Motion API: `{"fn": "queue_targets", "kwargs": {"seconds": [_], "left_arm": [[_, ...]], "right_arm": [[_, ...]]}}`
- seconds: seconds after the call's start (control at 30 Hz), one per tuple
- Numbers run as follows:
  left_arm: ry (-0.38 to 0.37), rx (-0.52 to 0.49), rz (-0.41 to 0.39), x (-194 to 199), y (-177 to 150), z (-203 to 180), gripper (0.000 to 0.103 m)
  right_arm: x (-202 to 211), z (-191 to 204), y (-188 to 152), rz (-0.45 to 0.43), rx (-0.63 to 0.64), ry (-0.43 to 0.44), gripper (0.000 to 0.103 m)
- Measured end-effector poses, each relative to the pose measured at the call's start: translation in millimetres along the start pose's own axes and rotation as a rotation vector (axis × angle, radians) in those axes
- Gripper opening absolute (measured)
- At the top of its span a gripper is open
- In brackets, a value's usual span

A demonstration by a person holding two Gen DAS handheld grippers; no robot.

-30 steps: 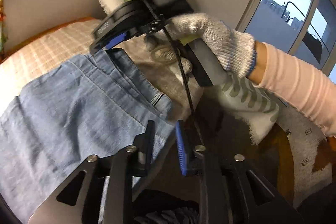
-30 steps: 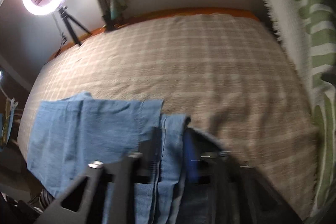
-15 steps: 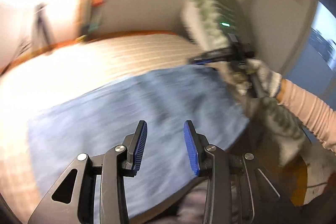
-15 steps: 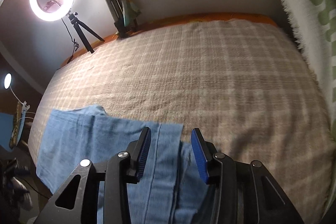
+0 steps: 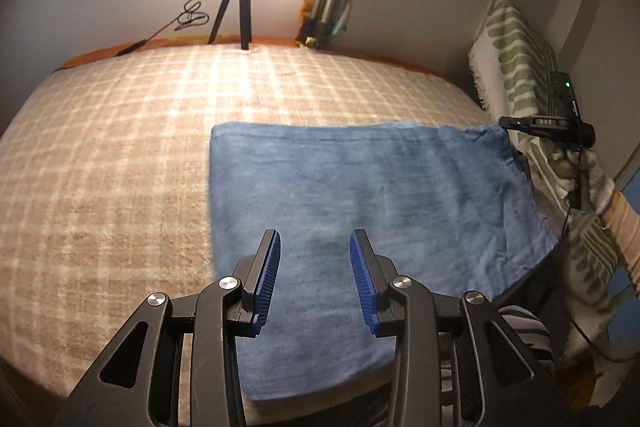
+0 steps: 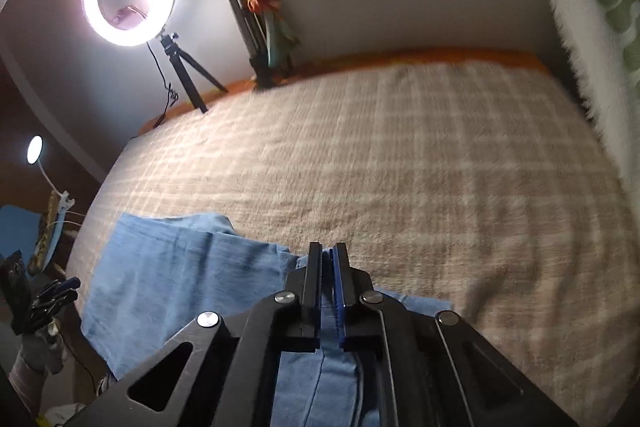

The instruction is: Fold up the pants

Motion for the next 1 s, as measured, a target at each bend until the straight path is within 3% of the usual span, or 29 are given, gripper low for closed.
{"fn": "queue_targets", "kwargs": {"seconds": [0.1,0.17,0.4,0.47,0.53,0.57,0.63,0.73,1.0], "left_arm": [[-0.004,-0.018,-0.013,-0.3,4.0,-2.3,0.034],[0.004,-0.039,-0.016,0.9,5.6,-2.3,0.034],[0.024,-0.059,-0.015,-4.8,4.9,-0.5,0.034],[0.027,-0.066,-0.016,-4.2,4.8,-0.4,0.034],[0.031,-0.077,-0.016,-3.7,4.6,-0.8,0.034],[0.032,-0.079,-0.017,-3.6,4.2,-0.6,0.034],[0.026,-0.073,-0.017,-3.8,3.7,0.3,0.034],[0.017,-0.070,-0.017,-4.3,2.2,0.1,0.034],[0.015,-0.060,-0.023,3.0,-1.6,0.9,0.034]], "right_arm": [[14.2,-12.9,1.2,-0.020,-0.053,0.010,0.001],[15.2,-22.9,0.8,-0.017,-0.065,-0.029,0.001],[-24.6,-38.7,-13.7,0.061,-0.091,-0.111,0.001],[-19.7,-40.3,-14.4,0.052,-0.120,-0.085,0.002],[-6.3,-41.4,-17.7,0.044,-0.132,-0.086,0.008],[2.1,-41.6,-21.1,0.039,-0.138,-0.087,0.017],[21.9,-34.2,-34.7,0.022,-0.153,-0.015,0.026],[30.4,-24.1,-59.5,0.047,-0.141,0.048,0.030],[6.8,-42.2,-80.7,0.085,-0.207,0.047,0.037]]}}
Point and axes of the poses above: each gripper's, at about its wrist camera, not at the fingertips, and x roughly against the way its jaws point, z to its left, y to its top, the point moved 7 cm from there along -x, roughly the way its jaws point, and after that the axes turned 2 degrees about -y, right-handed, at the moved point
